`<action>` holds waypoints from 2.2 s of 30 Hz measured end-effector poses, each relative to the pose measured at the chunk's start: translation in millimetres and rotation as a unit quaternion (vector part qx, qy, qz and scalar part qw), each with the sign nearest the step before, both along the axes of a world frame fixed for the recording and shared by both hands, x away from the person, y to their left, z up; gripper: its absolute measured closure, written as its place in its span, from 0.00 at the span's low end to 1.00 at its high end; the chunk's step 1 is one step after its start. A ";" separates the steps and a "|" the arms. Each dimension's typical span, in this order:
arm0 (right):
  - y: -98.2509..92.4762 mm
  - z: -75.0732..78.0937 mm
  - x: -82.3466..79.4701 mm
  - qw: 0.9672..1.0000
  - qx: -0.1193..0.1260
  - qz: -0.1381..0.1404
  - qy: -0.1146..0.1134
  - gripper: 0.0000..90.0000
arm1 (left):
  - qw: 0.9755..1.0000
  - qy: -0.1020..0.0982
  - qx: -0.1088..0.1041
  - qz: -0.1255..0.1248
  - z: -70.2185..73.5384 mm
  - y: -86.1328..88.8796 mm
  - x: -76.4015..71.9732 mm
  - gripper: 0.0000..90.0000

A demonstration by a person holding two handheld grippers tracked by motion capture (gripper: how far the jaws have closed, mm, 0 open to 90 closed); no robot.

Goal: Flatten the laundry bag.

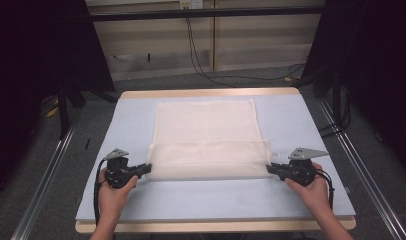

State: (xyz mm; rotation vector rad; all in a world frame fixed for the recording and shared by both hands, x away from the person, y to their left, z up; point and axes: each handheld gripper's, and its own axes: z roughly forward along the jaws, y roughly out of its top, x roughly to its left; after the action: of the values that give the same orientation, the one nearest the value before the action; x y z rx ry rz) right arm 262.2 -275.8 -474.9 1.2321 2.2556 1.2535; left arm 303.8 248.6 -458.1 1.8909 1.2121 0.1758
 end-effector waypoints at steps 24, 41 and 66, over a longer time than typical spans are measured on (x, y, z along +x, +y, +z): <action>-6.3 -4.5 -12.9 0.999 0.014 0.026 0.012 0.91 | 1.000 0.024 -0.012 -0.013 -4.9 8.7 -19.6 0.89; -14.9 -5.9 -14.1 0.999 -0.003 0.029 0.025 0.75 | 0.999 0.036 -0.003 -0.009 -4.4 20.1 -18.2 0.80; -34.4 -1.2 -17.0 0.999 -0.013 0.015 0.030 0.85 | 0.999 0.037 -0.008 0.016 -4.8 25.8 -5.6 0.87</action>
State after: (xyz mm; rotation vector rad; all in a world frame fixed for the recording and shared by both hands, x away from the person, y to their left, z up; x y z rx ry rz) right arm 245.2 -310.2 -476.1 1.2468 2.3338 1.2089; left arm 298.2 274.4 -462.9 1.8794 1.2898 0.1126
